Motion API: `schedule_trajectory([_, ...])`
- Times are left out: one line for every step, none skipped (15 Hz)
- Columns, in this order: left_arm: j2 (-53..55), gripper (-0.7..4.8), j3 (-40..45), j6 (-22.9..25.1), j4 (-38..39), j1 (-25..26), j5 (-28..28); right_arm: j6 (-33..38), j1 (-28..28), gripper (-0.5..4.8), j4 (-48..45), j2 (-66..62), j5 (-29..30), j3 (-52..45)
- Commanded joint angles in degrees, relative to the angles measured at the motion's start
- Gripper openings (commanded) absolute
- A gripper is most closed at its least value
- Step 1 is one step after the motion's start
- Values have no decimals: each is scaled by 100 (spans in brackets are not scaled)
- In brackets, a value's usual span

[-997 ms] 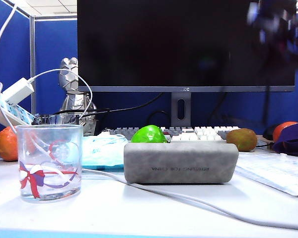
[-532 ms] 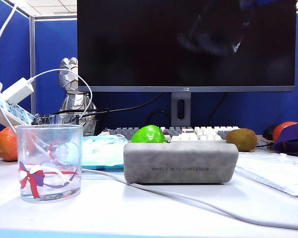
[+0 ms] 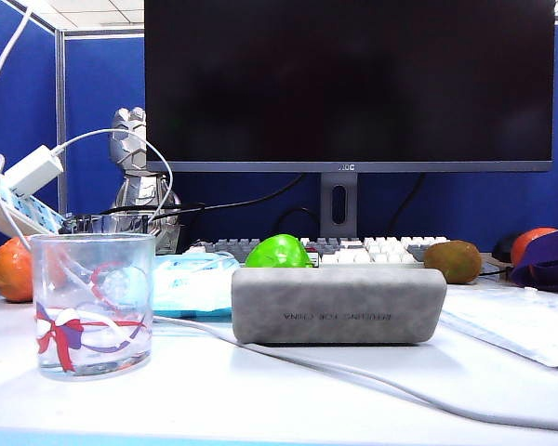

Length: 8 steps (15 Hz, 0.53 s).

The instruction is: Pick up the glasses, fold the temples of the glasses, place the glasses into the glasses case, and finally close the glasses case.

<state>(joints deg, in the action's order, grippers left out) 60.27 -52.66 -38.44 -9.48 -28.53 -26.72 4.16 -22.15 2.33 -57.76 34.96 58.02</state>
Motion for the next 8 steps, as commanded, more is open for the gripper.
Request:
schedule_trajectory([118, 404, -20, -164, -345, -149, 9, 35, -400, -5, -321, 17, -372, 33])
schedule_trajectory([127, 404, -20, -166, -341, -149, 98, 35, -544, -5, -411, 17, -511, 33])
schedule_trajectory([127, 404, -20, -166, -337, -149, 175, 33, -664, -5, -498, 17, -614, 33])
schedule_trajectory([127, 404, -20, -166, -343, -149, 245, 31, -780, -5, -586, 17, -706, 33])
schedule_trajectory([127, 404, -20, -166, -345, -149, 304, 31, -907, -5, -619, 17, -778, 33])
schedule_trajectory([136, 404, -20, -168, -345, -149, 354, 28, -1008, -5, -605, 17, -846, 33])
schedule_trajectory([138, 404, -20, -168, -345, -149, 356, 26, -1075, -5, -603, 15, -852, 33])
schedule_trajectory([149, 404, -20, -166, -345, -149, 356, 2, -1154, -5, -603, 15, -857, 33])
